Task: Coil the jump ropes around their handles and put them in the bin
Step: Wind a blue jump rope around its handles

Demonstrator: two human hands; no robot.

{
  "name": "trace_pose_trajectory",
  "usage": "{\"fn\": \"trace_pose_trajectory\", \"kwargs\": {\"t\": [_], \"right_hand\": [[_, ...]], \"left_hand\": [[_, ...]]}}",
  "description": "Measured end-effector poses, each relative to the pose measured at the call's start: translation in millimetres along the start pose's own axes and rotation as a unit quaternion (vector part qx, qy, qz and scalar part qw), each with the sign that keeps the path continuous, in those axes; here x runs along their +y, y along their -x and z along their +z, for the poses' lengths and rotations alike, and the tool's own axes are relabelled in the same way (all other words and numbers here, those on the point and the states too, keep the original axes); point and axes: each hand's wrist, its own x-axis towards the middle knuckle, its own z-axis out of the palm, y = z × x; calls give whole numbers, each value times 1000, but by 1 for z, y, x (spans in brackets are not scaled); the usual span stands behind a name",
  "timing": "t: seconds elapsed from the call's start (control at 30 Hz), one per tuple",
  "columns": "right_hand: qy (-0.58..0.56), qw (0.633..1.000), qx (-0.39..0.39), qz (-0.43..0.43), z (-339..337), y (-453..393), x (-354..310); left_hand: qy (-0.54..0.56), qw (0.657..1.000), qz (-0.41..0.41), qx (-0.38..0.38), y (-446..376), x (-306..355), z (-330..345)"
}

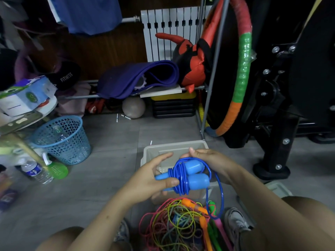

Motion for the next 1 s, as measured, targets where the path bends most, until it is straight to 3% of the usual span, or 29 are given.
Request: {"fn": "trace_pose_trajectory", "kwargs": {"t": [0.27,0.43,0.6,0.73,0.8,0.9,1.0], "right_hand": [[-97,994,-18,53,8,-7,7],[-122,993,-7,9,20,-4,11],[-137,990,-40,-6,19,-4,11],[-66,996,-44,-43,25,8,9],[35,995,-54,-74,25,9,12],[235,967,0,-98,27,5,14],[332,935,45,-114,30,5,13]], "left_hand": [[106,994,-18,-6,-4,2,-6],[136,991,-5,-13,-6,-1,-8],[157,987,5,31,-9,-1,-3],[158,985,0,69,-11,2,-3],[148,985,-7,90,-12,2,-2],[128,985,-17,113,-14,1,1],[105,988,-26,107,-14,1,-1]]}}
